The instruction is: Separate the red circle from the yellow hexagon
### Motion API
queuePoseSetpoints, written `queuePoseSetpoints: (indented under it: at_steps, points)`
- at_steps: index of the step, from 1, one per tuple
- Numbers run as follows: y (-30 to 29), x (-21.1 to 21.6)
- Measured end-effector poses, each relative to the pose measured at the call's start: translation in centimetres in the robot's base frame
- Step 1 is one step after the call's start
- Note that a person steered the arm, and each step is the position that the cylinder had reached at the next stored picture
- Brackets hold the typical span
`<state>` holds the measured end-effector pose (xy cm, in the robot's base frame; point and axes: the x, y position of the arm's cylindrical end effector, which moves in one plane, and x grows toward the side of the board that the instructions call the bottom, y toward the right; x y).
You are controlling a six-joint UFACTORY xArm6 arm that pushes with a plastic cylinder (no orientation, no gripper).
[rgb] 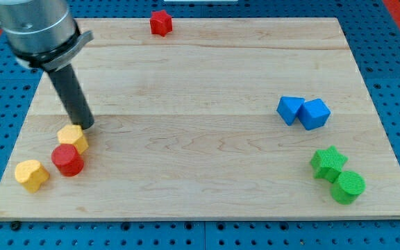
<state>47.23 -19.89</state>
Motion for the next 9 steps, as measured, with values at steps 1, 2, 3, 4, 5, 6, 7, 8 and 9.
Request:
queuePoseSetpoints:
  at_steps: [1,2,3,4,5,6,7,8,9]
  points:
    - [-4.2,1.0]
    - [-8.1,1.2]
    - [-10.6,1.3]
    - [-10.6,1.6]
    - [-10.4,7.7]
    - [-10.3,14.6]
    - [-8.4,14.6]
    - [-4.9,14.6]
    - [-4.6,14.2]
